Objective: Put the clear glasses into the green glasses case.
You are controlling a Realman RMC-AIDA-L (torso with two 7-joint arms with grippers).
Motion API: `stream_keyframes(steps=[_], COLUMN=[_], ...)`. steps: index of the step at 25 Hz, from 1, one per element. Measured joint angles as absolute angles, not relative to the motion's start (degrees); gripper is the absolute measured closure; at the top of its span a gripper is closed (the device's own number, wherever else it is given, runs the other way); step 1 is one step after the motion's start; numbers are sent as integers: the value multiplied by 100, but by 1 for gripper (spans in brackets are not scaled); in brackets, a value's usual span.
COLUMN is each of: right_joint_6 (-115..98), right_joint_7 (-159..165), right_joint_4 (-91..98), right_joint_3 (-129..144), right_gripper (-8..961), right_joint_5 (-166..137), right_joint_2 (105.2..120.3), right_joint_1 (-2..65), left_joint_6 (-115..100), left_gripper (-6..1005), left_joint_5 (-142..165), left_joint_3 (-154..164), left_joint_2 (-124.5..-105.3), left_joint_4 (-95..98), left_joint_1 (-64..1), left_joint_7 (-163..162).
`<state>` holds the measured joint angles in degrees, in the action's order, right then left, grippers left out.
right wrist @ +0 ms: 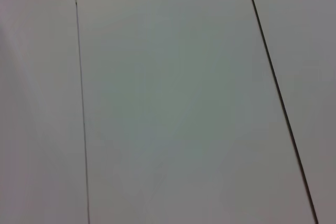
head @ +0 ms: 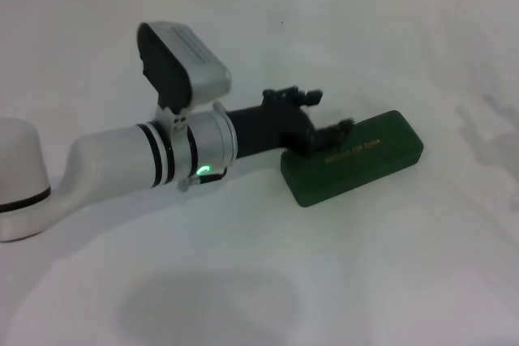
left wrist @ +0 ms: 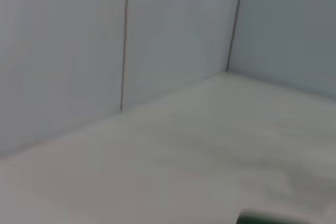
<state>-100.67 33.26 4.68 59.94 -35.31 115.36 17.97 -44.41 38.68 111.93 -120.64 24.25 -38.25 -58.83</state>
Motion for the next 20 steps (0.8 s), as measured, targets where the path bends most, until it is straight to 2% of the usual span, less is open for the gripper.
stream_keyframes(steps=[3, 5, 7, 9, 12, 15, 18, 20], right_joint_6=[-10050, -9992, -9794, -9494, -9393, -9373, -9387, -9395], right_joint_7=[3391, 3588, 4058, 4873, 5670, 5829, 5805, 5781], right_joint_4=[529, 617, 877, 1314, 1613, 1693, 2094, 2439], right_joint_3=[6002, 6018, 6083, 6264, 6389, 6393, 6396, 6397], right_gripper=[438, 435, 431, 427, 421, 416, 410, 329], right_joint_5=[-3580, -3813, -4404, -5381, -6422, -6921, -7573, -7920], right_joint_2=[11489, 11393, 11218, 10981, 10778, 10810, 11005, 11141], right_joint_1=[1762, 1760, 1816, 2021, 2452, 2734, 2873, 2867], left_joint_6=[-5173, -5928, -6629, -7225, -7721, -8087, -8401, -8563], left_gripper=[207, 202, 197, 193, 186, 179, 173, 168], left_joint_5=[3402, 3339, 3476, 3676, 3886, 4046, 4073, 4079], left_joint_3=[11139, 11024, 10869, 10645, 10273, 9901, 9581, 9423], left_joint_2=[-12017, -11970, -11890, -11757, -11571, -11431, -11347, -11337], left_joint_4=[2417, 2380, 2369, 2367, 2169, 1906, 1879, 1898], left_joint_1=[-3781, -3761, -3706, -3585, -3452, -3239, -2830, -2618], left_joint_7=[-5671, -5590, -5571, -5564, -5563, -5481, -5134, -4916])
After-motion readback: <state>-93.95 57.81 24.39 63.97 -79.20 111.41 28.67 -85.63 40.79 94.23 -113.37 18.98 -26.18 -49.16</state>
